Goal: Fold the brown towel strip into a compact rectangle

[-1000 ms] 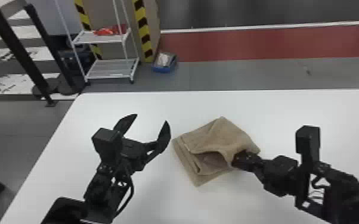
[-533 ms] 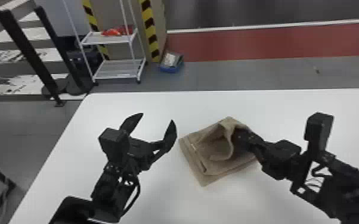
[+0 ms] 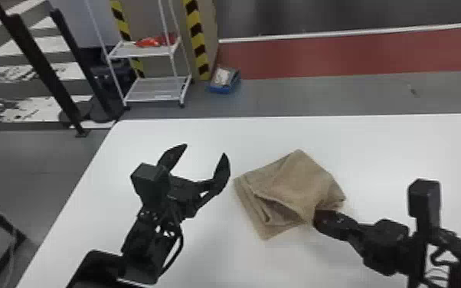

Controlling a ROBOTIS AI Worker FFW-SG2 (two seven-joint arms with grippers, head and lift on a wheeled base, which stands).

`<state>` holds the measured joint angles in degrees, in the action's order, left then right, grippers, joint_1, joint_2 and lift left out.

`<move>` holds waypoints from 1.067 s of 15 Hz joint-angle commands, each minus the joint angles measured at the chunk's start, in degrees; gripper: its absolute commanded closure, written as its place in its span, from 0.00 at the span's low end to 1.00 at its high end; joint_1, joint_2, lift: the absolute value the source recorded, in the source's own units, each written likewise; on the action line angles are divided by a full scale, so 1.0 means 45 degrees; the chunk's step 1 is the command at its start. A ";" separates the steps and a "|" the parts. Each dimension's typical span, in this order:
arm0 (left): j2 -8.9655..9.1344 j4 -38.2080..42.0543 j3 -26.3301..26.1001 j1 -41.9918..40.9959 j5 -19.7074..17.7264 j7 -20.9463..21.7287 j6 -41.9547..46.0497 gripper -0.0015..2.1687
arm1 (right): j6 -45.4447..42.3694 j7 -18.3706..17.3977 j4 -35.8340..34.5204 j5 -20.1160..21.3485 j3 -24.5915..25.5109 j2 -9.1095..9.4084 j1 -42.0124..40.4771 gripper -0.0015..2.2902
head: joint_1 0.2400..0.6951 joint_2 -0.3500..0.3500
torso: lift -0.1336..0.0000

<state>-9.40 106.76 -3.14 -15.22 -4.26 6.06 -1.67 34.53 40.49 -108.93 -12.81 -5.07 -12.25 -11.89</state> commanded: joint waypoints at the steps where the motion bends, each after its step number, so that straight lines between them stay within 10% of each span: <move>1: 0.0018 -0.0013 -0.0064 0.0042 0.0029 0.0000 -0.0011 0.04 | 0.0208 0.0142 -0.0774 -0.0669 0.1322 -0.0033 -0.0697 0.77 | 1.00 0.73 | 0.08; 5: 0.0037 -0.0033 -0.0103 0.0100 0.0029 0.0000 -0.0011 0.04 | 0.0169 0.0239 -0.0755 -0.1079 0.2494 -0.0013 -0.0970 0.77 | 1.00 0.62 | 0.08; 16: -0.0002 0.0123 0.0190 -0.0017 0.0009 0.0000 0.0146 0.04 | 0.0247 -0.0229 0.2058 -0.0630 0.0873 0.0260 0.1256 0.77 | 1.00 0.61 | 0.08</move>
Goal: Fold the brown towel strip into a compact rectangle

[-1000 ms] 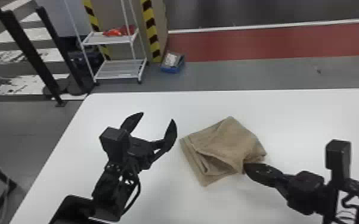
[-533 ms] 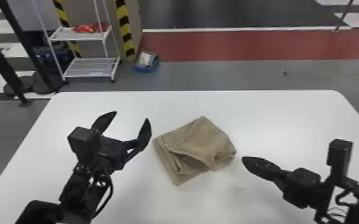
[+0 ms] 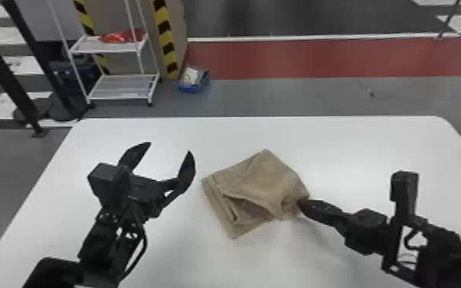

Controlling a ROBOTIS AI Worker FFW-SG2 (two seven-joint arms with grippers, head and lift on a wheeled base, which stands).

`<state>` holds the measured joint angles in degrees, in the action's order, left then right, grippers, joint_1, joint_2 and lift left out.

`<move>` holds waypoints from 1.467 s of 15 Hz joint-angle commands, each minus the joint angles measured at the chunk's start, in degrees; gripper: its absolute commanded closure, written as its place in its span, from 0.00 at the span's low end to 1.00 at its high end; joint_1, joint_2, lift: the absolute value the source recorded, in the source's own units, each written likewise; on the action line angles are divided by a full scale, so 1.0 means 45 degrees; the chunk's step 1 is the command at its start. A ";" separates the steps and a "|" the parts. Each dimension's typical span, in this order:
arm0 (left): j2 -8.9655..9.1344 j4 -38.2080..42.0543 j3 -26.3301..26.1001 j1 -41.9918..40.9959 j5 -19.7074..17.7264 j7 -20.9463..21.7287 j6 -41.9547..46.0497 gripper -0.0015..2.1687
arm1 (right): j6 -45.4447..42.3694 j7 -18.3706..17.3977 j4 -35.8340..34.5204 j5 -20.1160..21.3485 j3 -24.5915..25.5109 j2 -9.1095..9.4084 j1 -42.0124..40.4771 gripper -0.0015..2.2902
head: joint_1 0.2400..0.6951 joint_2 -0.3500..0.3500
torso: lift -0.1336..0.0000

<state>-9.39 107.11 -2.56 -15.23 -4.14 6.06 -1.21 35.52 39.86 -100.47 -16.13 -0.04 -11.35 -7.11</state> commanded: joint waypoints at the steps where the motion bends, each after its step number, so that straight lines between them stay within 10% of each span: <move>1: -0.0004 0.0104 0.0080 -0.0034 -0.0037 0.0000 0.0042 0.04 | 0.0027 -0.0265 0.0393 0.0206 -0.0381 0.0081 0.0429 0.77 | 1.00 0.63 | 0.08; 16: -0.0199 -0.0169 0.0803 -0.0210 -0.1014 0.0430 0.0862 0.04 | -0.4153 -0.1339 0.9650 0.2022 -0.2022 0.1995 0.7499 0.77 | 1.00 0.72 | 0.08; 19: -0.0238 -0.0872 0.0783 0.0356 -0.1111 0.0547 0.0901 0.04 | -0.3723 -0.0831 0.8654 0.2003 -0.1826 0.1877 0.6874 0.77 | 1.00 0.74 | 0.08; 22: -0.0394 -0.1126 0.0783 0.0669 -0.1443 0.0606 0.0901 0.04 | -0.1536 -0.0128 0.4494 0.2022 -0.1279 0.0627 0.5233 0.60 | 1.00 0.73 | 0.08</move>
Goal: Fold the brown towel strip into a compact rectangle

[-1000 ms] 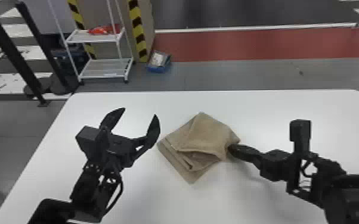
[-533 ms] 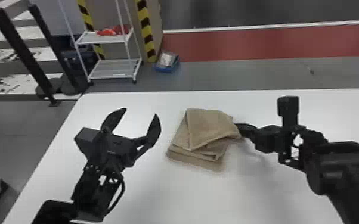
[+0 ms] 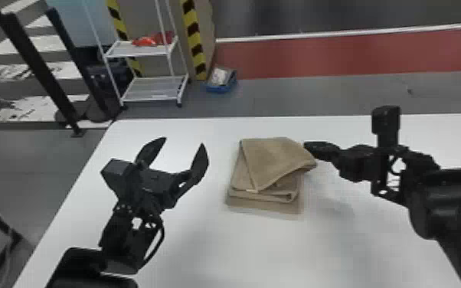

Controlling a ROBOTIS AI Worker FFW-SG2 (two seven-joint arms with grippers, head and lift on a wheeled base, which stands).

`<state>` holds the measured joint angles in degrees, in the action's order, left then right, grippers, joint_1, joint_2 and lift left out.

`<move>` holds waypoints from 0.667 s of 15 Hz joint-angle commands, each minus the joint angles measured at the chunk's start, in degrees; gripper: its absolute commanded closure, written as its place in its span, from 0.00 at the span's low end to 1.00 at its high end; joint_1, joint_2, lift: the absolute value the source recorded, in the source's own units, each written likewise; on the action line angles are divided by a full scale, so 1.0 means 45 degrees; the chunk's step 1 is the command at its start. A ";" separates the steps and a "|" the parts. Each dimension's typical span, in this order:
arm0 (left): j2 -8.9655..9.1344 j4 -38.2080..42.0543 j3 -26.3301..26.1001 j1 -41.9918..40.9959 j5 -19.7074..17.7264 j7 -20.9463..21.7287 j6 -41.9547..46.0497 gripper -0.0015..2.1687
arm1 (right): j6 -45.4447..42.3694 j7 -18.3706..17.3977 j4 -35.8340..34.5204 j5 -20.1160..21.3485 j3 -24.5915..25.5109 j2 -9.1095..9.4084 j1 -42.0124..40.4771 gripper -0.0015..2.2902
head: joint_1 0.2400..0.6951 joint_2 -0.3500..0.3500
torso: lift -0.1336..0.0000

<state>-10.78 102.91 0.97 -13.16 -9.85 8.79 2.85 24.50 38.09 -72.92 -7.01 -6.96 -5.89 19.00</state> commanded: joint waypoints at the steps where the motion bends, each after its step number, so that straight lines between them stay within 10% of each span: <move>1: -0.0085 -0.0350 -0.0001 0.0405 -0.0311 0.0001 0.0000 0.04 | 0.1422 0.0892 -0.2292 -0.0023 0.0667 -0.0938 -0.0746 0.51 | 1.00 0.72 | 0.08; 4: 0.0013 -0.0819 -0.0079 0.0913 -0.0546 -0.0019 0.0078 0.04 | 0.2359 0.1654 -0.5456 0.1324 0.1214 -0.1465 -0.1450 0.12 | 1.00 0.68 | 0.08; 10: 0.0110 -0.2303 -0.0313 0.1987 -0.0780 -0.0214 0.0078 0.04 | 0.2945 0.2864 -0.7585 0.5641 -0.1481 -0.1290 -0.0200 0.08 | 0.90 0.69 | 0.08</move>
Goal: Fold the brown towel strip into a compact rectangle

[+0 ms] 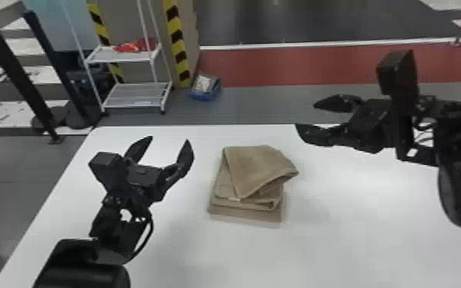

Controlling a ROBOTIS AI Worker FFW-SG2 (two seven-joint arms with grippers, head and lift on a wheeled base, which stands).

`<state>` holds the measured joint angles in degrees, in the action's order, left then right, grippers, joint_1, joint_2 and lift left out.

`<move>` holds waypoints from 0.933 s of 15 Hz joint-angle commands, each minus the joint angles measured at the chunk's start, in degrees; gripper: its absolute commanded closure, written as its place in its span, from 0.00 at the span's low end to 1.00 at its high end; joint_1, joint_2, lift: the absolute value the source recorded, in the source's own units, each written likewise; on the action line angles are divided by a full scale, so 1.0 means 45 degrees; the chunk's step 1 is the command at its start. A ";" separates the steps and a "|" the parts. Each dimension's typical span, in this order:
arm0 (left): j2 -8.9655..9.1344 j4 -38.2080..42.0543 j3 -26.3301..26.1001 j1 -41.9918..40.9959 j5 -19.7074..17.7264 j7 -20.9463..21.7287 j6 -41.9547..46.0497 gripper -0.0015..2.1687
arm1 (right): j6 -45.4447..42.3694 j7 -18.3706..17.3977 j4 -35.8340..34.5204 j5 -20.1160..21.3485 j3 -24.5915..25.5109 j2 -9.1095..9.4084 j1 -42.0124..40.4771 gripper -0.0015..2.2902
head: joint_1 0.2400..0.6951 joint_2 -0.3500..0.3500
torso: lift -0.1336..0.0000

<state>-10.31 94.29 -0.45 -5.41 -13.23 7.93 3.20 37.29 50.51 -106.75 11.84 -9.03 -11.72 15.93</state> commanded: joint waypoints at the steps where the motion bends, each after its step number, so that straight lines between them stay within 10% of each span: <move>1: 0.0006 -0.0505 0.0139 0.0323 -0.0069 -0.0063 0.0000 0.04 | -0.0091 0.1041 0.0461 0.2448 -0.1588 0.0105 0.0894 0.08 | 0.89 0.70 | 0.08; 3: 0.0006 -0.0661 0.0550 0.0323 -0.0127 -0.0063 -0.0039 0.04 | -0.1302 0.3092 0.1418 0.3620 -0.2154 0.0554 0.1461 0.09 | 0.90 0.75 | 0.08; 14: 0.0006 -0.0798 0.0608 0.0342 -0.0166 -0.0063 -0.0274 0.04 | -0.1420 0.3697 0.1926 0.7253 -0.5748 0.0437 0.1187 0.18 | 1.00 0.92 | 0.08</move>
<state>-10.29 91.03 2.29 -3.87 -14.00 7.65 2.18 30.93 67.08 -98.48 43.18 -33.65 -9.55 21.30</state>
